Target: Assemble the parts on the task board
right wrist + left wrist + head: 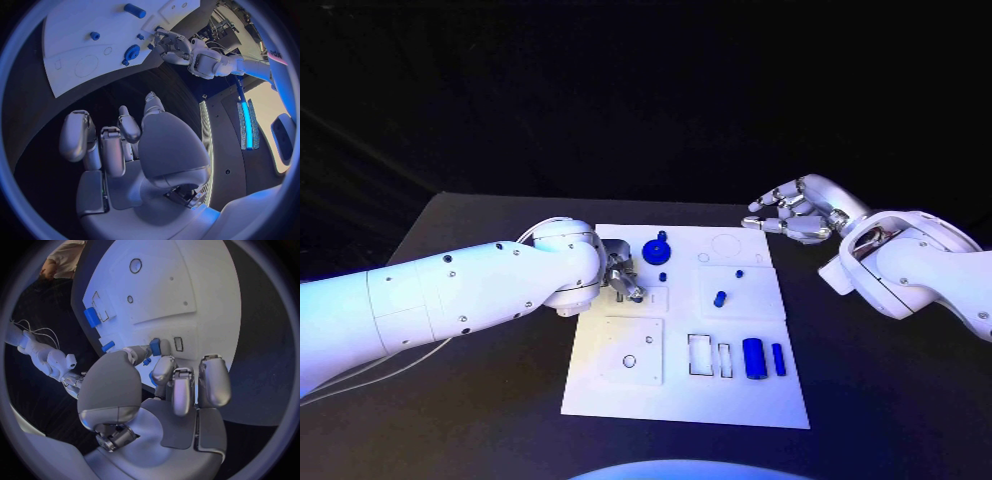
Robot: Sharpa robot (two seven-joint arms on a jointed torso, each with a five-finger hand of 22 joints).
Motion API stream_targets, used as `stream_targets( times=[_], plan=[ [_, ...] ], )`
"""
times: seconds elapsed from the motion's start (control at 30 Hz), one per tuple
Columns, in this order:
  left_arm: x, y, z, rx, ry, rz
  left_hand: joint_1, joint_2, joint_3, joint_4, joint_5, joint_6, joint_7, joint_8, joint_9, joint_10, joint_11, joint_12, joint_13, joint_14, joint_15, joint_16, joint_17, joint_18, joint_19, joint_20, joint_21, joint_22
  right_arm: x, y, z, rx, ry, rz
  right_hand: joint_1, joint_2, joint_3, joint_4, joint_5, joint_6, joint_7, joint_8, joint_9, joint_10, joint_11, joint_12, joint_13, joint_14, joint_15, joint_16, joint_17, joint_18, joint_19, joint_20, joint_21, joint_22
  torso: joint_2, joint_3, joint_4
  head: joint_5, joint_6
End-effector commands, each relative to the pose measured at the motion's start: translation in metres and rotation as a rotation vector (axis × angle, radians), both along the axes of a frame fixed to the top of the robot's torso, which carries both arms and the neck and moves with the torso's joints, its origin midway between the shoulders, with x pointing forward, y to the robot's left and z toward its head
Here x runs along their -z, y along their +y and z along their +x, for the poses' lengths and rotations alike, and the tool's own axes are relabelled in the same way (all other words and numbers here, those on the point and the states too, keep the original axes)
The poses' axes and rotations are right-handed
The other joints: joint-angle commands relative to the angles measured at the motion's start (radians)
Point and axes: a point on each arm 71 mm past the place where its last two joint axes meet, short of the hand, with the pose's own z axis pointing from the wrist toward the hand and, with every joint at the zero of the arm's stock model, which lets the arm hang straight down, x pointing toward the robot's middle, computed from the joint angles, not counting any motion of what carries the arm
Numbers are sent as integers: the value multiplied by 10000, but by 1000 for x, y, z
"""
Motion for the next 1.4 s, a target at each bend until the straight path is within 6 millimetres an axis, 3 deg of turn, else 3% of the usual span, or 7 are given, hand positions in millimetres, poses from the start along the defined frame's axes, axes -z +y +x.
stream_targets(
  times=[0.03, 0.47, 1.23, 1.4],
  plan=[
    [6, 3, -1, -179, 337, 457, -123, 52, -163, 77, 7, 247, -273, 46, -69, 98, -13, 59, 32, 1050, -68, 53, 2633, -111, 60, -54, 43, 27, 0, 1, -1, -114, -113, -45, -149, 5, -55, -3, 70, 72, -20, 64, -14, 19, -10, 8, -19, 716, -56, -44, 1403, 164, -11, -93, -70, -15, -7, -1, 3, -16, 14],
    [6, 4, 1, -300, 306, 424, -377, 152, -904, 491, 14, 340, -295, 126, -356, 146, -30, 173, 123, 1050, -87, 53, 2633, -127, 107, -67, 78, 114, -1, 1, 0, -81, -251, 8, -167, 36, -120, 5, 254, 91, -33, 104, -18, 13, -20, 6, -35, 713, -66, -59, 1385, 170, -19, -102, -117, -35, -5, -4, 2, -24, 41],
    [5, 8, 0, -344, 273, 388, -673, 151, -2040, 537, 33, 435, -322, 210, -742, 194, -49, 288, 212, 1050, -100, 53, 2633, -145, 155, -73, 118, 219, -1, 0, 0, -61, -211, -7, -275, 36, -222, 52, 171, 86, -36, 128, -25, 17, -23, 12, -43, 717, -70, -59, 1393, 167, -7, -108, -122, -25, 3, -17, 5, -44, 39],
    [1, 9, -1, -402, 138, 240, -835, 189, -2616, 559, 54, 474, -328, 227, -926, 210, -54, 324, 237, 1050, -106, 53, 2633, -152, 172, -74, 131, 255, 0, -1, 0, -39, -197, -16, -286, 41, -229, 56, 166, 85, -36, 130, -26, 10, -23, 4, -53, 716, -71, -60, 1391, 170, -12, -108, -137, -35, 3, -11, 12, -51, 38]
  ],
)
